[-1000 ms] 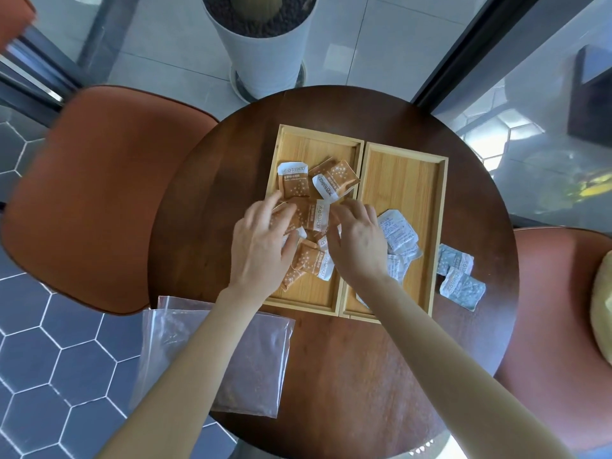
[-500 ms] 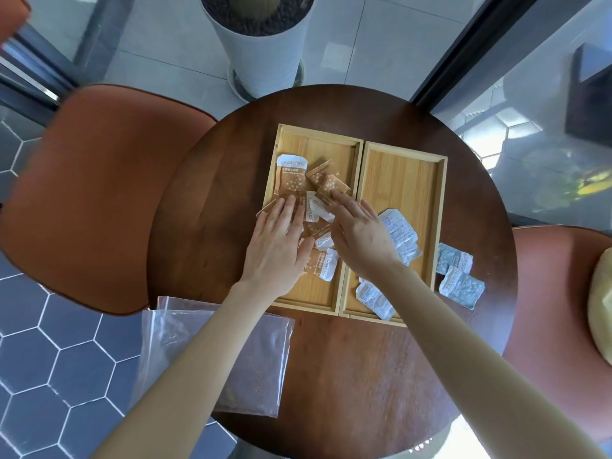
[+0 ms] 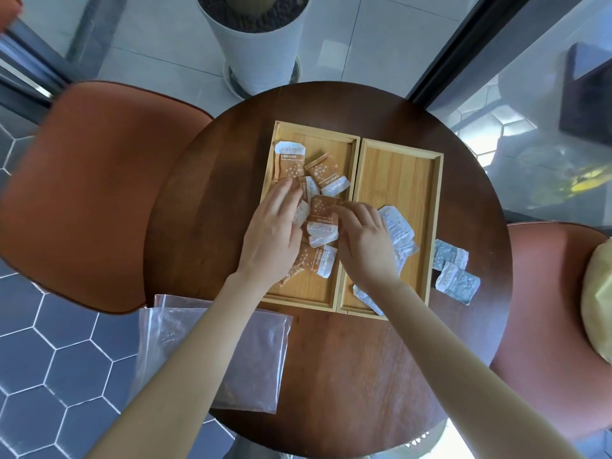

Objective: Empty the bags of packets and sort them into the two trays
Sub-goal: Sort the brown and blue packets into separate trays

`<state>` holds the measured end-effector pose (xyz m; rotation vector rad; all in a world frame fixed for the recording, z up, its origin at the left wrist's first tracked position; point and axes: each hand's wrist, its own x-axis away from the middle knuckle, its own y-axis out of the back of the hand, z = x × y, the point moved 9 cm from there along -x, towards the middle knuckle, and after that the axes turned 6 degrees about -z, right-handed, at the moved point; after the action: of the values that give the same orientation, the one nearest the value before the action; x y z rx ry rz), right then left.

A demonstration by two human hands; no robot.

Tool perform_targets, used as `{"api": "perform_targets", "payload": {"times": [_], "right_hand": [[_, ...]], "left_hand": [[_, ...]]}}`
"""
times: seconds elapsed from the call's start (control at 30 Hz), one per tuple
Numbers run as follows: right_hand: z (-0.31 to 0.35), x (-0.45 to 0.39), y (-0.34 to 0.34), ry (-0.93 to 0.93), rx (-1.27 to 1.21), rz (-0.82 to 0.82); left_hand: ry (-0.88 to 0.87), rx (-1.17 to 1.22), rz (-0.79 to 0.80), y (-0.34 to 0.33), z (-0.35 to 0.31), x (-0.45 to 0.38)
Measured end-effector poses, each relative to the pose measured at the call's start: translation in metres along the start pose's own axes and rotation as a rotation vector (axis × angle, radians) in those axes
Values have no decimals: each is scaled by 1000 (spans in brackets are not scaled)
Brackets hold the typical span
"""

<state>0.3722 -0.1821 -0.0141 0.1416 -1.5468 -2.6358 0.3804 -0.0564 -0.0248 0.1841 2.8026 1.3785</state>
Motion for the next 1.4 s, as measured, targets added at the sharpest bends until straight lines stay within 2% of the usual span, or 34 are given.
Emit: {"api": "perform_targets", "payload": {"times": [0.1, 0.23, 0.43, 0.63, 0.77, 0.9, 1.03, 1.17, 1.3, 1.4], "right_hand": [[-1, 18, -2, -27, 31, -17], [3, 41, -34, 13, 132, 214], [14, 76, -19, -85, 62, 71], [29, 110, -49, -75, 121, 269], [31, 105, -39, -95, -15, 258], [24, 87, -11, -111, -149, 236], [-10, 73, 22, -263, -247, 247], [-57, 73, 58, -384, -236, 179], [-109, 92, 82, -512, -219, 57], [-139, 110, 96, -584, -160, -98]], "left_hand": [[15, -53, -103, 12, 8, 19], [24, -290, 72, -12, 21, 36], [42, -344, 92, -18, 28, 35], [37, -358, 146, -21, 30, 44], [51, -364, 202, -16, 26, 39], [54, -383, 124, 3, 4, 28], [-85, -329, 63, 6, -41, 18], [-257, -250, 103, -16, -94, 11], [-424, -181, 112, -49, -150, 11], [-493, -154, 149, -81, -180, 10]]}}
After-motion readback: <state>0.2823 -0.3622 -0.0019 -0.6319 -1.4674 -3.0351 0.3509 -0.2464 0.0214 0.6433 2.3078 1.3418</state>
